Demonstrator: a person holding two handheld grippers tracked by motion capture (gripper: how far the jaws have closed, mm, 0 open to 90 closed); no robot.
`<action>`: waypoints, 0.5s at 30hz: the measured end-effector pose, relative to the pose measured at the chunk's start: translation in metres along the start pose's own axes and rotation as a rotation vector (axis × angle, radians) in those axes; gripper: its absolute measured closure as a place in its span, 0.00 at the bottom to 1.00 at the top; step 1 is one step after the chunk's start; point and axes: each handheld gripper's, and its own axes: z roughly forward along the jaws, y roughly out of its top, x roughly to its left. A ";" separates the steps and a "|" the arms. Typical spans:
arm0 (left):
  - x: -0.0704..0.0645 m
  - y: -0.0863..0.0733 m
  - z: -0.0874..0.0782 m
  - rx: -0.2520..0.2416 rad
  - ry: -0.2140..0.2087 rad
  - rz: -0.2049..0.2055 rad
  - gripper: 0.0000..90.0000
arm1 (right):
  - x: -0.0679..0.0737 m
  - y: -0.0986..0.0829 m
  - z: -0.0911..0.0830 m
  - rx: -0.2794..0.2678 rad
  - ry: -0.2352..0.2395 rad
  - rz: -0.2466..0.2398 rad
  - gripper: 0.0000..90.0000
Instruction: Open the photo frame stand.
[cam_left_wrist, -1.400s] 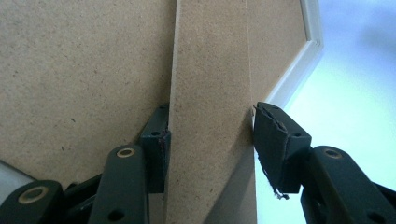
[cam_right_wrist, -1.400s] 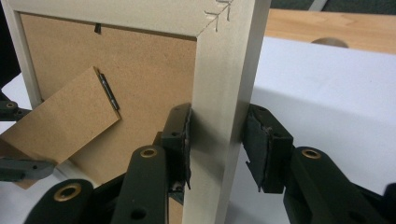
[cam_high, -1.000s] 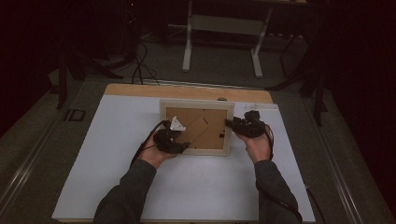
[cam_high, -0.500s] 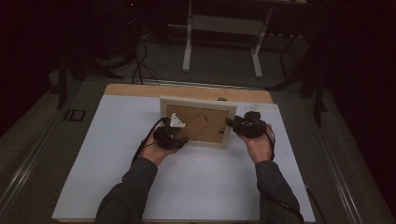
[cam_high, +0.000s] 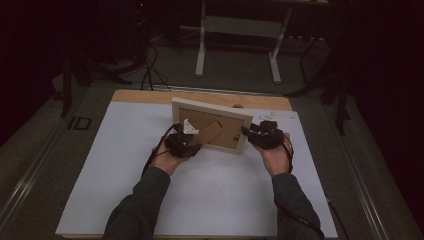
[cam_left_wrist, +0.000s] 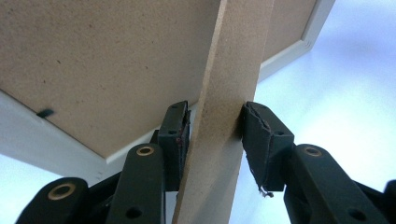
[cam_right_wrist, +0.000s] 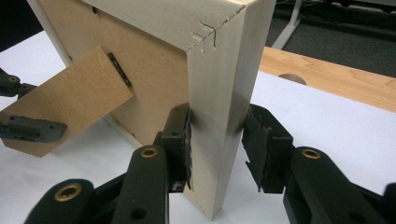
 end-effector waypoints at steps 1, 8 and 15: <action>0.001 0.000 0.000 -0.001 -0.001 0.001 0.69 | 0.000 0.000 0.000 -0.001 -0.002 -0.002 0.70; 0.002 0.000 0.001 -0.003 0.002 0.001 0.69 | 0.004 -0.001 -0.001 -0.004 -0.020 -0.015 0.70; 0.004 0.000 0.001 -0.005 0.010 -0.002 0.69 | 0.011 -0.002 -0.002 0.000 -0.037 -0.051 0.70</action>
